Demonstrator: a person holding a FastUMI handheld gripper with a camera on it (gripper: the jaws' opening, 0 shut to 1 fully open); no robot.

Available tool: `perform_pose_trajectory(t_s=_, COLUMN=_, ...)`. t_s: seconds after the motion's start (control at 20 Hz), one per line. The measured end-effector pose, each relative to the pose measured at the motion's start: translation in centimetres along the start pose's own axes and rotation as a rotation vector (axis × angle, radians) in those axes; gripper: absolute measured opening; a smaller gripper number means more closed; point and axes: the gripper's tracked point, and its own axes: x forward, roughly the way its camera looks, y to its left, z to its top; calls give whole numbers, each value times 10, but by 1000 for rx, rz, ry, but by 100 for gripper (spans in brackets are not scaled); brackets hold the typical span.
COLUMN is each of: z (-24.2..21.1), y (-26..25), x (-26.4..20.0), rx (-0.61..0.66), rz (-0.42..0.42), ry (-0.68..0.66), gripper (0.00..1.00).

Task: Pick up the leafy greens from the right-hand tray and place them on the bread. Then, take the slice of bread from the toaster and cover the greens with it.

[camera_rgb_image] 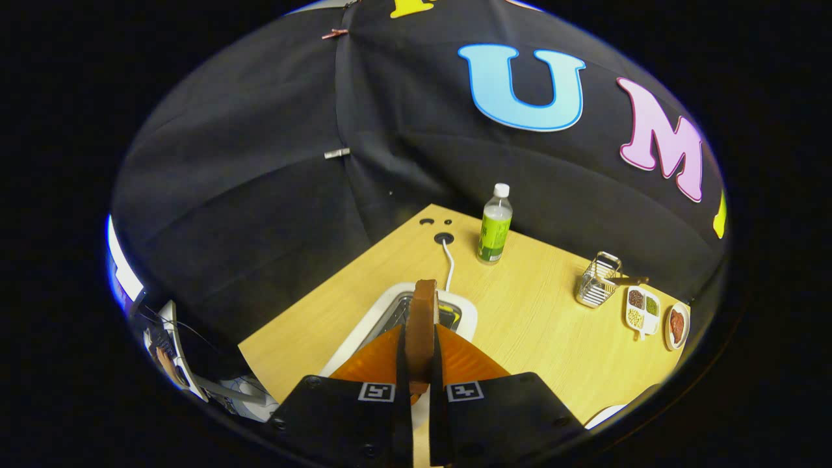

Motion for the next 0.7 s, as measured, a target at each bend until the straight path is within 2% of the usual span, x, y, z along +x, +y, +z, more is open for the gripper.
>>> perform_pose_trajectory(t_s=0.2, z=36, y=-18, x=-38, rx=44, rz=8, ry=-85, gripper=14)
perform_pose_trajectory(t_s=0.35, z=40, y=-38, x=-62, rx=86, rz=7, ry=-113, gripper=14)
perform_pose_trajectory(t_s=0.45, z=31, y=-62, x=-76, rx=113, rz=-17, ry=-117, gripper=14)
perform_pose_trajectory(t_s=0.55, z=9, y=-90, x=-84, rx=137, rz=-68, ry=-92, gripper=14)
perform_pose_trajectory(t_s=0.7, z=-31, y=-114, x=-92, rx=227, rz=-93, ry=-45, gripper=14)
